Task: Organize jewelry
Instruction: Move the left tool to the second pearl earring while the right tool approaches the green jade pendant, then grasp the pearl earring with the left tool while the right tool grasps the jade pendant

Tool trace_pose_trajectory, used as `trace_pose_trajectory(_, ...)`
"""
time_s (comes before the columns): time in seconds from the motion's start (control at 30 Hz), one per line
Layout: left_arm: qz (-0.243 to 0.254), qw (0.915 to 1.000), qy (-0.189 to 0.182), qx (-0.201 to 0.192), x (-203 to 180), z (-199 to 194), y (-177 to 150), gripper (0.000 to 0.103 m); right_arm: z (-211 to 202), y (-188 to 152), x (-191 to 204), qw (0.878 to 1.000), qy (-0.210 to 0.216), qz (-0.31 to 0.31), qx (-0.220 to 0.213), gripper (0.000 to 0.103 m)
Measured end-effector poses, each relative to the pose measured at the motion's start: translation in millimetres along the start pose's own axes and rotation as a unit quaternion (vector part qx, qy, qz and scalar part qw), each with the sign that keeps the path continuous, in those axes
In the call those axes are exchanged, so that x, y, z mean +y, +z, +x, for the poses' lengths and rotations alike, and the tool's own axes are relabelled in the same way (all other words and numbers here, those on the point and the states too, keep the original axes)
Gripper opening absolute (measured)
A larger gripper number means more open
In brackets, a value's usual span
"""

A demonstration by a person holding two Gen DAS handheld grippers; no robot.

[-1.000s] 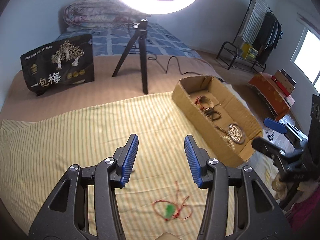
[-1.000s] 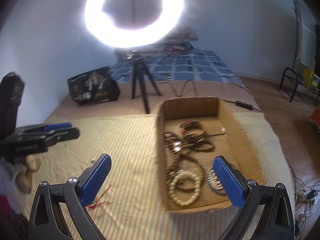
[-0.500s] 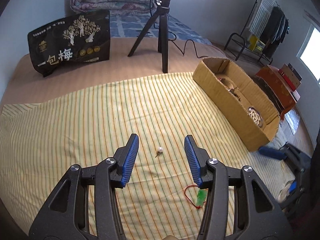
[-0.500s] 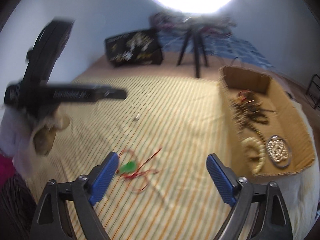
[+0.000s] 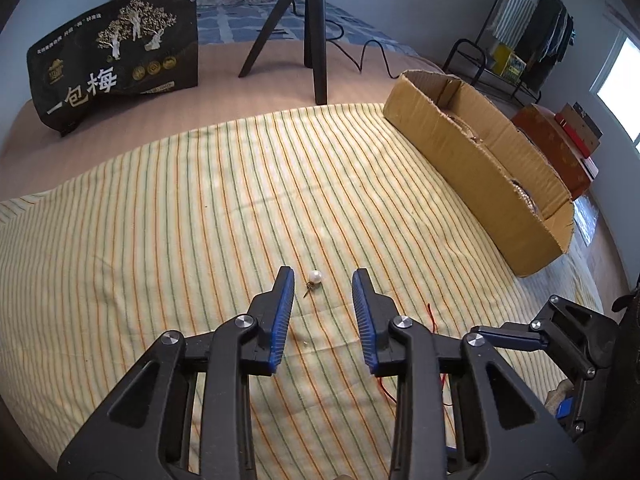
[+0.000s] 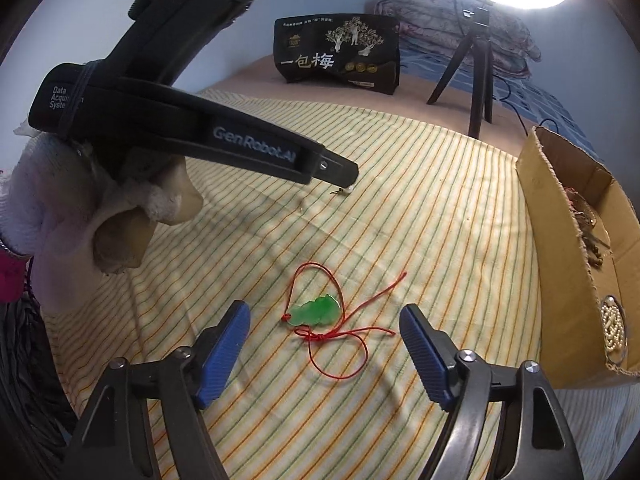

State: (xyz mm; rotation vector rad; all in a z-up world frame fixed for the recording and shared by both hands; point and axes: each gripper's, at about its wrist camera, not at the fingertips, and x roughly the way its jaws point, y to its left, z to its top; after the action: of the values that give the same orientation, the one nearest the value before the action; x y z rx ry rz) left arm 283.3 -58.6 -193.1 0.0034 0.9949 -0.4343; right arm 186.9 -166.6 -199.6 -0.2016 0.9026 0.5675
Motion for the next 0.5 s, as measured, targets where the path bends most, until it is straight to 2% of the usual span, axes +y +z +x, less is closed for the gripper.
trace_pose_trajectory(0.1,0.008,0.9999,0.006,0.002,-1,4,0,0.03,4,0,0,1.0,0.002,-0.003,0.003,0.076)
trace_pose_trajectory(0.17,0.013,0.9999,0.008,0.006,-2,8,0,0.024,7,0,0,1.0,0.003,-0.006,0.007,0.072)
trace_pose_trajectory(0.33,0.018,0.9997,0.012,0.013,-1,16,-2,0.024,15,3,-2,1.0,0.007,-0.008,0.015,0.065)
trace_pose_trajectory(0.5,0.018,0.9997,0.004,0.016,-1,21,1,0.023,19,3,0,1.0,0.007,-0.015,0.017,0.065)
